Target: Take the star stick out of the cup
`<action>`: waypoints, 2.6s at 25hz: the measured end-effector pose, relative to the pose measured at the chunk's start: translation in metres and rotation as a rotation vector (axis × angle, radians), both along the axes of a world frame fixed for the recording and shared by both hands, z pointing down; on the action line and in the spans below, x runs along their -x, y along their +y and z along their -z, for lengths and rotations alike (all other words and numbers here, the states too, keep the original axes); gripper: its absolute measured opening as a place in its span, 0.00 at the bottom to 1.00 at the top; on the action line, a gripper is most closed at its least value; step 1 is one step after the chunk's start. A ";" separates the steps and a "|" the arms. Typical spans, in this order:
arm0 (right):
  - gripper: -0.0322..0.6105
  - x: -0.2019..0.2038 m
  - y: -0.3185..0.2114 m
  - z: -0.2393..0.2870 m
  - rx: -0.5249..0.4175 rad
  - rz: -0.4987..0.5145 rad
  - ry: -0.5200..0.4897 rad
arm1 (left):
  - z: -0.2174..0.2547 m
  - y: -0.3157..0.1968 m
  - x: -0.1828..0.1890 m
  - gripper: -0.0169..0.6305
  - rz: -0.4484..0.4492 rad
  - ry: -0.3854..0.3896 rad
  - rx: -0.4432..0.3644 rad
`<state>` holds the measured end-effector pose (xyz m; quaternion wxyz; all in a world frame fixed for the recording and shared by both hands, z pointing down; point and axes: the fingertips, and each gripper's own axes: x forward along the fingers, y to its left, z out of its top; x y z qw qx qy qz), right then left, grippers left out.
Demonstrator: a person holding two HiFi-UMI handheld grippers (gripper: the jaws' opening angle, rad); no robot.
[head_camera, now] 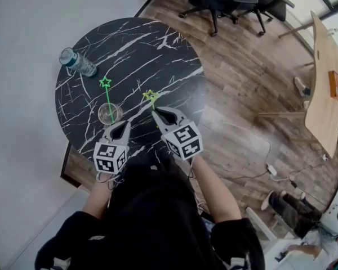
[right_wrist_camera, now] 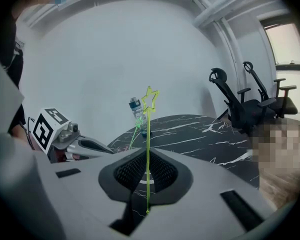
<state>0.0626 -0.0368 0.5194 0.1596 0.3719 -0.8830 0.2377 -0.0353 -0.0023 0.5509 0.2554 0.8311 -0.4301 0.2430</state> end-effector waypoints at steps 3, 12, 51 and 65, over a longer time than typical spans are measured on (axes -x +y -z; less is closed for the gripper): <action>0.06 -0.001 0.003 -0.012 0.018 0.004 0.040 | -0.009 0.004 0.000 0.03 -0.004 -0.006 0.019; 0.06 0.007 0.010 -0.049 0.100 0.026 0.130 | -0.033 0.010 0.004 0.03 -0.018 -0.019 0.067; 0.06 0.025 0.023 -0.150 0.280 0.069 0.314 | -0.074 0.022 0.038 0.03 0.016 -0.022 0.157; 0.06 0.025 0.022 -0.157 0.296 0.068 0.325 | -0.076 0.022 0.041 0.03 0.028 -0.017 0.161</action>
